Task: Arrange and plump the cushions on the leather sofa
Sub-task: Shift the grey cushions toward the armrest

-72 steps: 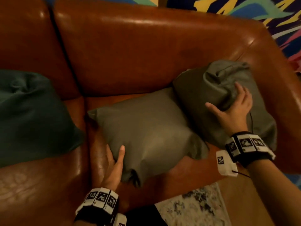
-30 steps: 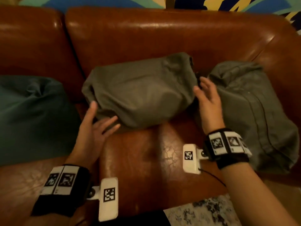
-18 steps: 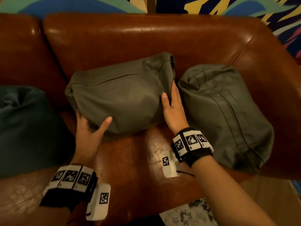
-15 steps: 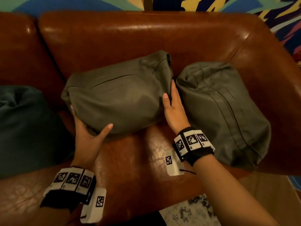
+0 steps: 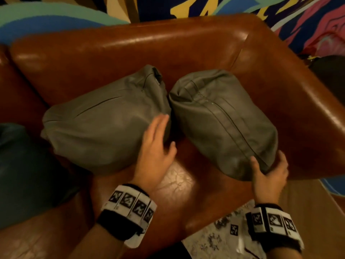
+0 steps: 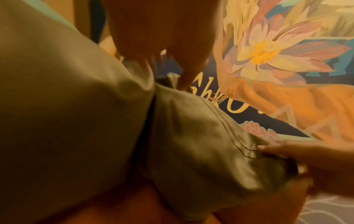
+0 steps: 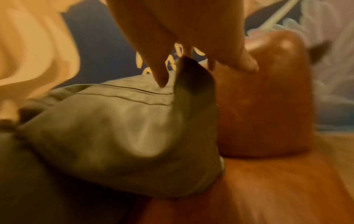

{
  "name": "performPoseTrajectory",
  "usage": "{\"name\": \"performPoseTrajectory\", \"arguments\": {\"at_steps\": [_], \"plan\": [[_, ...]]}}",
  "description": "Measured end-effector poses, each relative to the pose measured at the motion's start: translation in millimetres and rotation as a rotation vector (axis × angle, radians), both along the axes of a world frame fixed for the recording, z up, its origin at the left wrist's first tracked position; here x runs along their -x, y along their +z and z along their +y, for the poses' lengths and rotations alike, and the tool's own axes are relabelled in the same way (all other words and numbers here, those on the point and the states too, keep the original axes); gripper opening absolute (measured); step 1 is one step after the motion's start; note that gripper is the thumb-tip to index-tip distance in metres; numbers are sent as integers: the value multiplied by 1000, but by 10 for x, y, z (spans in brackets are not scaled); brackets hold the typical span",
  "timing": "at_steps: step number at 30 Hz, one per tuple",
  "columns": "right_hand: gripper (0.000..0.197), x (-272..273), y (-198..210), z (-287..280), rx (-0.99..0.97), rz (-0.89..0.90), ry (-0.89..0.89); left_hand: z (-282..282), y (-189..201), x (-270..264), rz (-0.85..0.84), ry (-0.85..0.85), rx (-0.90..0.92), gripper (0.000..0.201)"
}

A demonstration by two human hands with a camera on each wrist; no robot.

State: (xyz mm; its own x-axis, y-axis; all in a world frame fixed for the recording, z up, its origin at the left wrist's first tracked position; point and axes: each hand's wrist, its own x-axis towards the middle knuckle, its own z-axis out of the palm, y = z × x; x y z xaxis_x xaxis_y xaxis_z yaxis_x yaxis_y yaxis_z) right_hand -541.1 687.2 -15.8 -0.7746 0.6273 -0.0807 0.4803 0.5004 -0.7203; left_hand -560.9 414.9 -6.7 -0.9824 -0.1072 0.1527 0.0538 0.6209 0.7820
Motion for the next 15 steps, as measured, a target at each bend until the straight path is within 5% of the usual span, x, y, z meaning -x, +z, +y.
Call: {"name": "performPoseTrajectory", "arguments": {"at_steps": [3, 6, 11, 15], "plan": [[63, -18, -182, 60, 348, 1, -160, 326, -206, 244, -355, -82, -300, 82], [45, 68, -187, -15, 310, 63, -153, 484, -368, 512, -589, -9, -490, 107], [17, 116, 303, 33, 258, 342, -132, 626, -314, 732, -483, -54, -695, 91], [17, 275, 481, 207, 237, 422, -198, 951, -135, 874, -442, -361, -661, 83]]}}
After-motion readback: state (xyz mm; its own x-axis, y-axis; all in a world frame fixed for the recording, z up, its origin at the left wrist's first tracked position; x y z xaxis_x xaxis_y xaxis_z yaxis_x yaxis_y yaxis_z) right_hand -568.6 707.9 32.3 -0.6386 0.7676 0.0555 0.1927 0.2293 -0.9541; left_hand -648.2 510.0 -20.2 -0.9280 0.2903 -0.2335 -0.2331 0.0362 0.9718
